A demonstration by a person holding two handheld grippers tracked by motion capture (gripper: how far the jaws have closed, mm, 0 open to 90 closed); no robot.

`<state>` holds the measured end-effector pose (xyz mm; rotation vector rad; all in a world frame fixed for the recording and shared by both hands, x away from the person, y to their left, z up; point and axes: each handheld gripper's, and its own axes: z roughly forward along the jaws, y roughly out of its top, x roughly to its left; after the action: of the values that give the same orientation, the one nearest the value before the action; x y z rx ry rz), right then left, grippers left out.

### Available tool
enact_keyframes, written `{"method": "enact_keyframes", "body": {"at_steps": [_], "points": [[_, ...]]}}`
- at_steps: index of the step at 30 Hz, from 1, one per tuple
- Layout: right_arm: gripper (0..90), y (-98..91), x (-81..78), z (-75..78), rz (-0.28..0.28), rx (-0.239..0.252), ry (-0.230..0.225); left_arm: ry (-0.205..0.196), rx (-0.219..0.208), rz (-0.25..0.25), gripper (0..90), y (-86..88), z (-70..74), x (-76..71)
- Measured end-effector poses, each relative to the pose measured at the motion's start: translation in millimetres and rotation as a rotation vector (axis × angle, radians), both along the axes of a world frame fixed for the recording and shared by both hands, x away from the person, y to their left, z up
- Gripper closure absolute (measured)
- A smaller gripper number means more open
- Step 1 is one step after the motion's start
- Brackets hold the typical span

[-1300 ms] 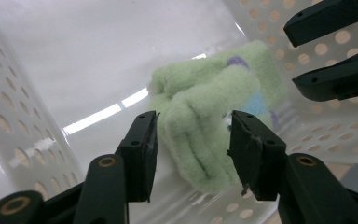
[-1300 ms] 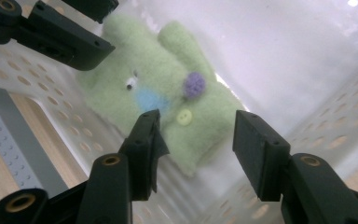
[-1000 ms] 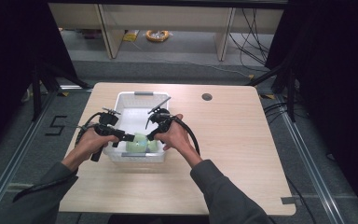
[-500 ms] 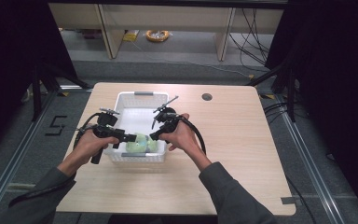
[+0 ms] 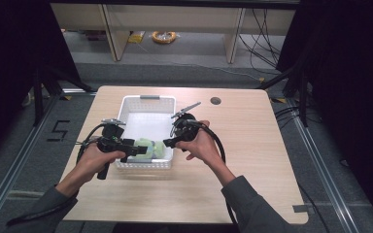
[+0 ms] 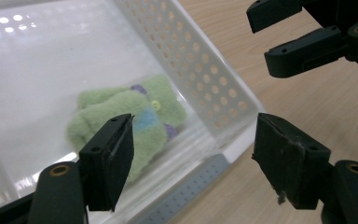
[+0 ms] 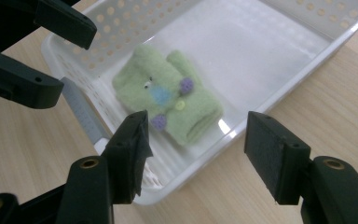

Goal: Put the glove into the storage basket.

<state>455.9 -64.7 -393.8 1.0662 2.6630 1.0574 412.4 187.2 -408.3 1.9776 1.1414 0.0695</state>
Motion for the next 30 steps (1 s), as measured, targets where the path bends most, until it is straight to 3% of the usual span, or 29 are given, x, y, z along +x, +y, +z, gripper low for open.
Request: {"method": "enact_keyframes", "body": {"at_steps": [2, 3, 5, 7, 10, 11, 12, 17, 22, 26, 28, 30], "points": [[40.1, -4.1, -2.8, 0.9, -0.006, 0.009, -0.005, -0.001, 0.001, -0.016, 28.6, -2.4, 0.7, -4.0], [39.8, -6.2, -5.9, 1.7, -0.031, 0.012, 0.024, -0.006, 0.004, -0.019, 28.3, -3.2, 1.0, -5.4], [39.5, -11.4, -6.9, 1.9, -0.008, 0.032, -0.003, -0.013, -0.008, -0.018, 28.0, -5.8, 2.0, -9.3], [39.3, -16.2, -9.0, 2.8, -0.025, 0.022, -0.016, -0.016, -0.016, -0.023, 27.5, -7.2, 3.2, -12.4], [38.6, -23.1, -12.8, 5.9, -0.023, 0.05, -0.006, -0.025, -0.036, -0.032, 26.5, -8.2, 6.3, -16.8], [38.4, -26.0, -15.0, 7.3, -0.045, 0.05, -0.008, -0.029, -0.042, -0.033, 25.9, -8.4, 7.0, -17.6], [38.4, -28.7, -15.2, 8.1, -0.022, 0.056, -0.018, -0.034, -0.045, -0.028, 25.8, -9.1, 7.9, -19.1], [37.3, -41.3, -22.6, 11.0, -0.035, 0.083, -0.037, -0.034, -0.042, -0.049, 22.8, -12.4, 8.8, -25.9], [35.8, -49.8, -30.2, 11.5, -0.044, 0.1, -0.05, -0.051, -0.051, -0.067, 20.6, -18.2, 7.7, -33.5], [35.4, -57.6, -36.3, 11.0, -0.017, 0.116, -0.054, -0.056, -0.051, -0.091, 20.1, -26.0, 3.3, -40.4], [35.2, -59.8, -41.7, 10.3, -0.036, 0.129, -0.051, -0.06, -0.06, -0.099, 20.1, -30.9, 0.4, -45.0], [35.2, -64.8, -44.0, 8.9, -0.028, 0.129, -0.077, -0.062, -0.06, -0.109, 20.1, -34.5, -2.5, -48.6]]}}
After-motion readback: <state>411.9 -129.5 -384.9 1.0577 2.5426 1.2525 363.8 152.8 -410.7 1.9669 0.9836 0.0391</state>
